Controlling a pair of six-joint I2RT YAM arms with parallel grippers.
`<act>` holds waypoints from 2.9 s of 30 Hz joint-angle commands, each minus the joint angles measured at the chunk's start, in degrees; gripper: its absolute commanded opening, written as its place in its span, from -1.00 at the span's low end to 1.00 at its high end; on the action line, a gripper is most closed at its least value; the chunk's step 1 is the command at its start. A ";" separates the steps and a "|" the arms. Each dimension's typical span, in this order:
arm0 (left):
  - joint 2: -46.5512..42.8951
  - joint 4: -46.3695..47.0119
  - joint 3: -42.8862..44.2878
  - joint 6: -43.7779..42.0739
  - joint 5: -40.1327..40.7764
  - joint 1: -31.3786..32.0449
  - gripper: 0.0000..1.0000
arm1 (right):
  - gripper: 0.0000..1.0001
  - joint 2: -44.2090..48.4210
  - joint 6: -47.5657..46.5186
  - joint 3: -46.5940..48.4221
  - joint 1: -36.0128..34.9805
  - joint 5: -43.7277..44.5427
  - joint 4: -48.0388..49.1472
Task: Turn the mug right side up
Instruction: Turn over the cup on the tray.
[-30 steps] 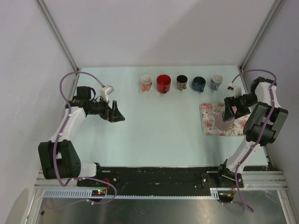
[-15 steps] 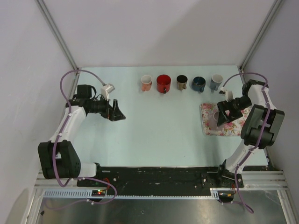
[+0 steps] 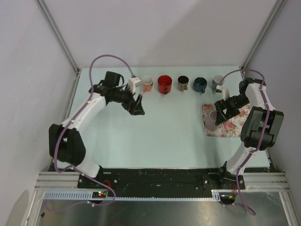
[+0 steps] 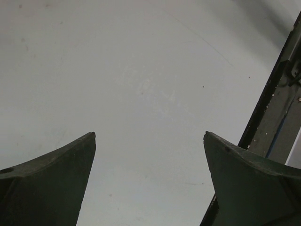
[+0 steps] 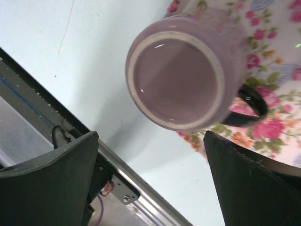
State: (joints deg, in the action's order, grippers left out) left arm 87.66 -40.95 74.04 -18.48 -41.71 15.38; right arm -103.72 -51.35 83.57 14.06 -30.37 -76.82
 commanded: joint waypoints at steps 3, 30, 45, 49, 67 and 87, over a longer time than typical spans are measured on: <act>8.00 0.93 13.39 -0.56 4.18 9.36 0.99 | 0.99 5.54 -7.20 7.57 5.73 1.71 -12.40; 53.54 5.86 66.12 -4.55 14.75 39.76 0.99 | 0.99 37.71 -10.15 -18.96 24.68 -16.72 2.61; 60.01 16.83 68.42 6.09 11.64 40.87 0.99 | 0.99 38.01 -8.08 -19.41 31.51 -15.81 6.20; 60.69 17.38 68.39 7.06 11.93 40.98 0.99 | 0.99 37.13 -9.34 -19.40 32.71 -17.21 5.18; 64.10 19.50 66.33 15.26 8.10 41.33 0.99 | 0.99 39.64 -12.67 -19.35 33.95 -19.63 0.87; 67.22 23.82 66.62 21.51 7.06 41.94 0.99 | 0.99 38.14 -13.75 -20.02 35.48 -20.92 -0.30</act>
State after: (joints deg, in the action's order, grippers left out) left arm 153.03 -17.96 139.63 -0.08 -33.71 56.60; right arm -65.41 -63.96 63.61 49.04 -49.15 -76.25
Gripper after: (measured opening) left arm 0.996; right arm 0.993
